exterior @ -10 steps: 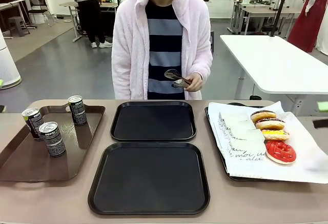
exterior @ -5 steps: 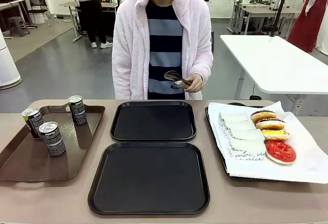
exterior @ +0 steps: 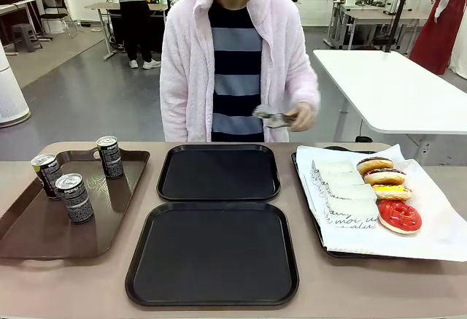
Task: Set up donuts and drinks on trays.
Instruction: Pick up one Pepsi coke and place it on the Flat Tray.
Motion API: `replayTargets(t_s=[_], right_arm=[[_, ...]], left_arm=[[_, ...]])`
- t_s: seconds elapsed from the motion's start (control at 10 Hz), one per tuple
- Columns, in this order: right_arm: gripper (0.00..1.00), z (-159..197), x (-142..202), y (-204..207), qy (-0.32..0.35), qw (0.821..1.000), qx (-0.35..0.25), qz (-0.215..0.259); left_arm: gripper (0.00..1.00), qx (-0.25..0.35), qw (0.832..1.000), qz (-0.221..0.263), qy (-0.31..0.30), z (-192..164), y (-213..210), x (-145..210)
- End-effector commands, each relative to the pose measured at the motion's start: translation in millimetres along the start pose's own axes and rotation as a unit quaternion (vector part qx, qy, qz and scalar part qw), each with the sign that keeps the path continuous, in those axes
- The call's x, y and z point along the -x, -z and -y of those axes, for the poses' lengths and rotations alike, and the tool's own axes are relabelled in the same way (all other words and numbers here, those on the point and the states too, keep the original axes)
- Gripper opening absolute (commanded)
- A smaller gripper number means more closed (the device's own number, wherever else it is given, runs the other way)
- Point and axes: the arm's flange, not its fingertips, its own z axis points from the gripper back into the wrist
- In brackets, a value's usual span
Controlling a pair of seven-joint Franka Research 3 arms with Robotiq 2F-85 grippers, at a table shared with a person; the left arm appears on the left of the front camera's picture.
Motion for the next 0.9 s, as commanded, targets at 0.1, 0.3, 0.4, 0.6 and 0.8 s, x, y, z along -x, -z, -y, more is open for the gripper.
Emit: replayTargets(t_s=[0.1,0.3,0.4,0.6,0.8], right_arm=[[1.0,1.5,-1.2,0.0,-0.006,1.0,-0.01,0.002],[1.0,1.5,-1.2,0.0,-0.006,1.0,-0.01,0.002],[1.0,1.5,-1.2,0.0,-0.006,1.0,-0.01,0.002],[1.0,1.5,-1.2,0.0,-0.006,1.0,-0.01,0.002],[1.0,1.5,-1.2,0.0,-0.006,1.0,-0.01,0.002]], left_arm=[[1.0,0.013,1.0,0.003,-0.002,-1.9,-1.4,0.4],[1.0,0.013,1.0,0.003,-0.002,-1.9,-1.4,0.4],[1.0,0.013,1.0,0.003,-0.002,-1.9,-1.4,0.4],[1.0,0.013,1.0,0.003,-0.002,-1.9,-1.4,0.4],[1.0,0.013,1.0,0.003,-0.002,-1.9,-1.4,0.4]])
